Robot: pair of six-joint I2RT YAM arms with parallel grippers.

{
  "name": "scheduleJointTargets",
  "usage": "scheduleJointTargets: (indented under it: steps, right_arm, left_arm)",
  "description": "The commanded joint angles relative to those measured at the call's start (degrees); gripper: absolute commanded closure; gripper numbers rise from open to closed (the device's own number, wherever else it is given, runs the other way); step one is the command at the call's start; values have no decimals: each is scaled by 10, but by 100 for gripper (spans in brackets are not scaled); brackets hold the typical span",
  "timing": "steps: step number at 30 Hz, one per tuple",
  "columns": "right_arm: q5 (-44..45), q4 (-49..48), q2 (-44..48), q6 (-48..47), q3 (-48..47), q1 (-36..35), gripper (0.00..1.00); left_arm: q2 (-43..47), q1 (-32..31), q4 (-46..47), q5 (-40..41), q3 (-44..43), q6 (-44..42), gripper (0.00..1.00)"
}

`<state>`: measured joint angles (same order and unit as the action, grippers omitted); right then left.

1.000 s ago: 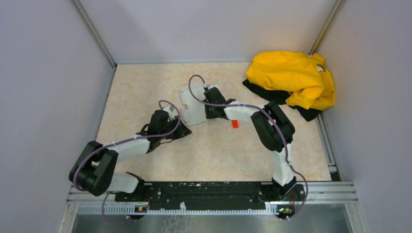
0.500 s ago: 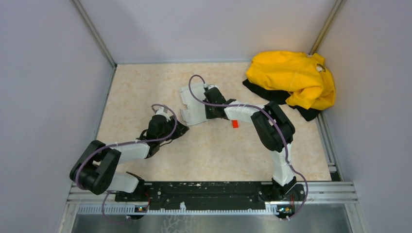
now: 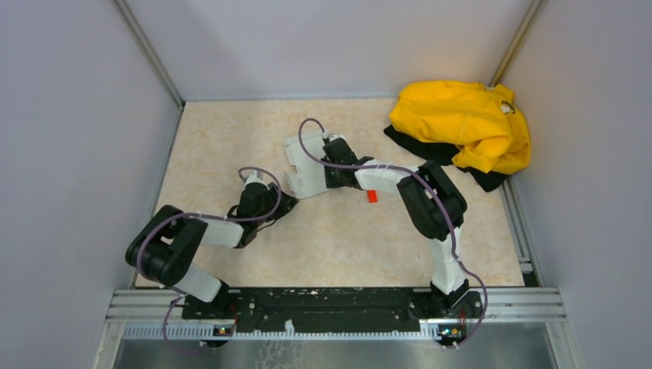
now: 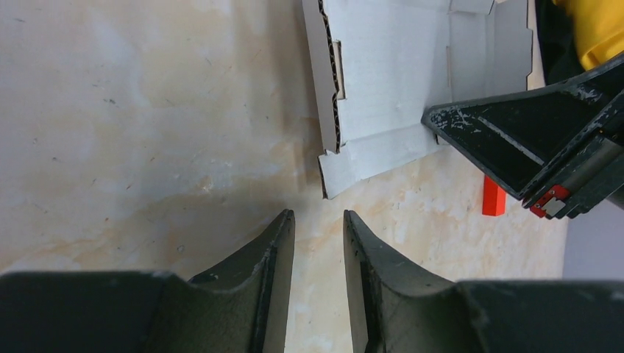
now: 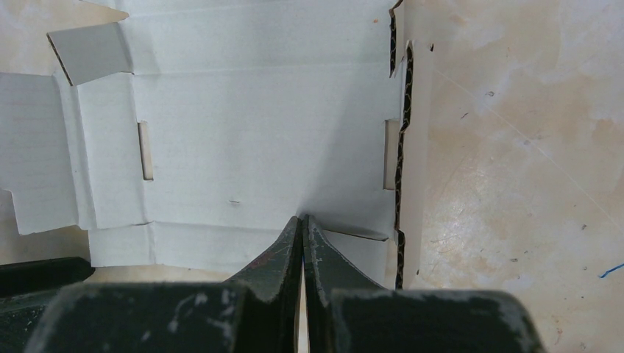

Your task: Fold the paper box

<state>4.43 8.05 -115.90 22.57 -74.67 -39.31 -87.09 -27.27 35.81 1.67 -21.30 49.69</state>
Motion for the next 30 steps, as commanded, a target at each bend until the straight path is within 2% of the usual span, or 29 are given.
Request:
scheduleJointTargets:
  steps: [1, 13, 23, 27, 30]
  right_arm:
    - [-10, 104, -81, -3, 47, -2, 100]
    - [-9, 101, -80, -3, 51, 1, 100]
    - [-14, 96, -85, -3, 54, 1, 100]
    - [-14, 94, -84, -3, 55, 3, 100]
    - [-16, 94, -85, -3, 54, 4, 100]
  left_arm:
    - [-30, -3, 45, 21, 9, 25, 62]
    - [-91, -9, 75, 29, -12, 43, 64]
    - [-95, -20, 41, 43, -44, 39, 79]
    - [-79, -32, -10, 61, -69, 32, 83]
    - [-70, -48, -91, 86, -114, 17, 83]
